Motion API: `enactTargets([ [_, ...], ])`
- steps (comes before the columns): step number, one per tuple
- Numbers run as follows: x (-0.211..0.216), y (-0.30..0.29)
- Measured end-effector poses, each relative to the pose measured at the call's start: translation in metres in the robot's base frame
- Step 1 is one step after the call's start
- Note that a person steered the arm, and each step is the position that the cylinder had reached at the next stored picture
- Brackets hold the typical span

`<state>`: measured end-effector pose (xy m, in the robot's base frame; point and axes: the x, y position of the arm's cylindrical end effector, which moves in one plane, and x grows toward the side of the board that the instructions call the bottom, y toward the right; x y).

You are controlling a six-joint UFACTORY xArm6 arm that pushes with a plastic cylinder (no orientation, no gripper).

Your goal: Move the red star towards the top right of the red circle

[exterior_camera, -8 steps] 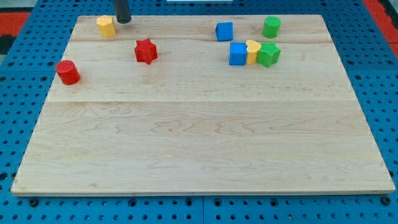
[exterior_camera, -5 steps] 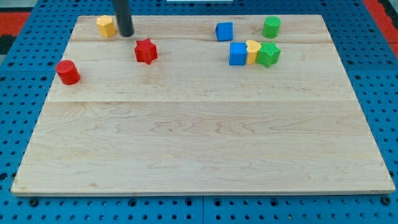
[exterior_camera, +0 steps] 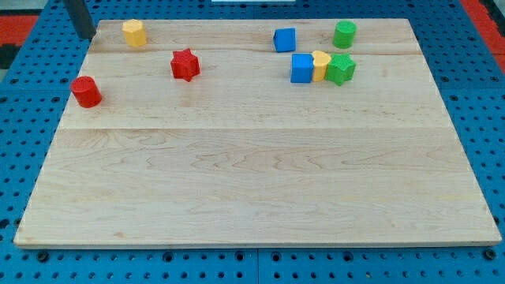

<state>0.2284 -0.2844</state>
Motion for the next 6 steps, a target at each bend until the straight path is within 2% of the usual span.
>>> enactTargets([
  [3, -0.011, 0.163],
  [4, -0.011, 0.187],
  [6, 0.002, 0.199],
])
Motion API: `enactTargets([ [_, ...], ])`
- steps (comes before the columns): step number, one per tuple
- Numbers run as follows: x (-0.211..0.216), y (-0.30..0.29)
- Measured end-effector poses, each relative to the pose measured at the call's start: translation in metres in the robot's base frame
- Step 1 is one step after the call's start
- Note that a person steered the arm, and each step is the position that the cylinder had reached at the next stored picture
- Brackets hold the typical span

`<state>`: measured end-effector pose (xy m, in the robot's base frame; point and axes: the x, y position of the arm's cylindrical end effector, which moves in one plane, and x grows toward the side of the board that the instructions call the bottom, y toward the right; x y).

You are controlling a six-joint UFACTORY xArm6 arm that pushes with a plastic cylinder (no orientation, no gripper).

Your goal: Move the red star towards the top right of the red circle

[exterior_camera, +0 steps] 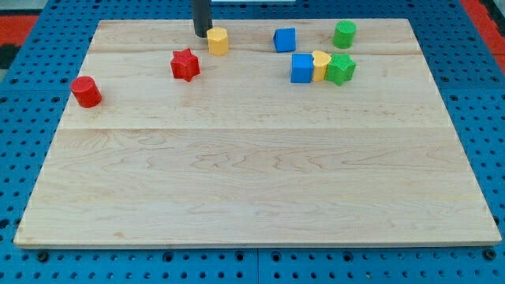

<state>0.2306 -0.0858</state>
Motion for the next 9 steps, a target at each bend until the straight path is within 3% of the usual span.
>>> enactTargets([
  [4, 0.063, 0.038],
  [7, 0.072, -0.096],
  [8, 0.107, -0.062],
  [9, 0.136, -0.078],
])
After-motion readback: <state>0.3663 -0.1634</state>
